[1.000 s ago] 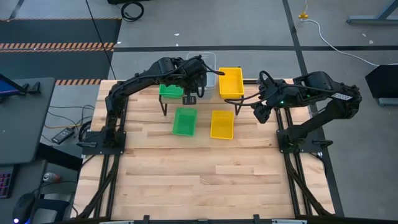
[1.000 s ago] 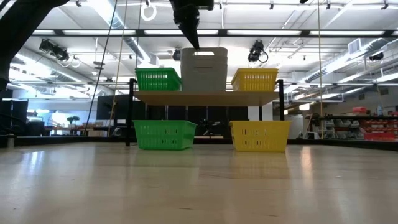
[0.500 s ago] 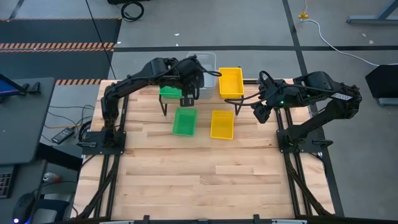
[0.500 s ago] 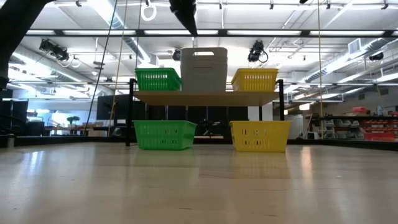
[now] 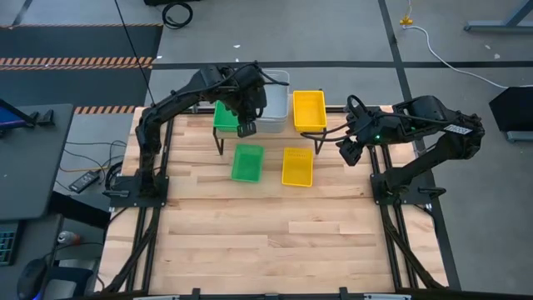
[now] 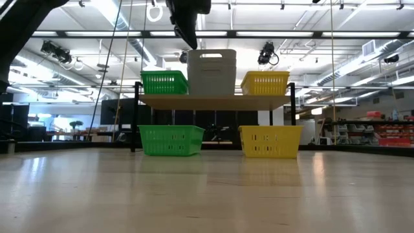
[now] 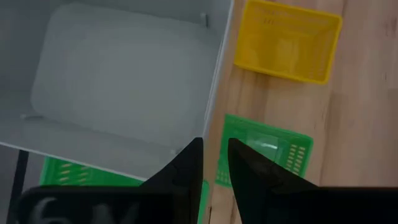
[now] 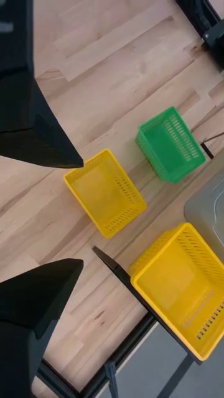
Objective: Stack baskets on shelf by color
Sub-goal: Stack the gray bin on top of the gray bins on the shelf
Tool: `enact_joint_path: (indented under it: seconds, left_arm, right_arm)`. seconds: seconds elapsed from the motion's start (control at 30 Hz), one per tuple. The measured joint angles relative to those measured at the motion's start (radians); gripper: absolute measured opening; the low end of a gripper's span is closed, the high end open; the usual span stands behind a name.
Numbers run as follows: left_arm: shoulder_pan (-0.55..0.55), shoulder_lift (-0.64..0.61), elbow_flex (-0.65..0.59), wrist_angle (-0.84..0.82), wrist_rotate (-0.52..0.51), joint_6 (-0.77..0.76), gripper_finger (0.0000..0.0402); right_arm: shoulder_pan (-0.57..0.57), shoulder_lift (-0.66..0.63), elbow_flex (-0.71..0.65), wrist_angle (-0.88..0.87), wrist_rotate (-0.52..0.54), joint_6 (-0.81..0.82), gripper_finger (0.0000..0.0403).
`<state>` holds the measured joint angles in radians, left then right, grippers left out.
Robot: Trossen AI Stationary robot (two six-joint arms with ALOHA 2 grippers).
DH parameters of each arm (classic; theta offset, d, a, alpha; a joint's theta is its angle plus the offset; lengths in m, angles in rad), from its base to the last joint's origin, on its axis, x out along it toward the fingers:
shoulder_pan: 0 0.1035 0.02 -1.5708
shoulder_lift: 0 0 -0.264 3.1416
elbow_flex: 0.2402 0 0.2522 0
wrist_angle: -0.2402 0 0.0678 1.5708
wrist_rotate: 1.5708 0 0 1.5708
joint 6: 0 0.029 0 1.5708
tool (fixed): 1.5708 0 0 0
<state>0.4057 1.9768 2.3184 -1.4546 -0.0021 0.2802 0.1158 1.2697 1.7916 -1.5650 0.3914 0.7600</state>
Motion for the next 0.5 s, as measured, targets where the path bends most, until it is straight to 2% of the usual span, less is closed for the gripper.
enact_joint_path:
  seconds: [0.5]
  left_arm:
    - [-0.024, 0.002, 0.000, 0.021, 0.007, 0.004, 0.0080]
  right_arm:
    - [0.000, 0.000, 0.000, 0.000, 0.000, -0.002, 0.0256]
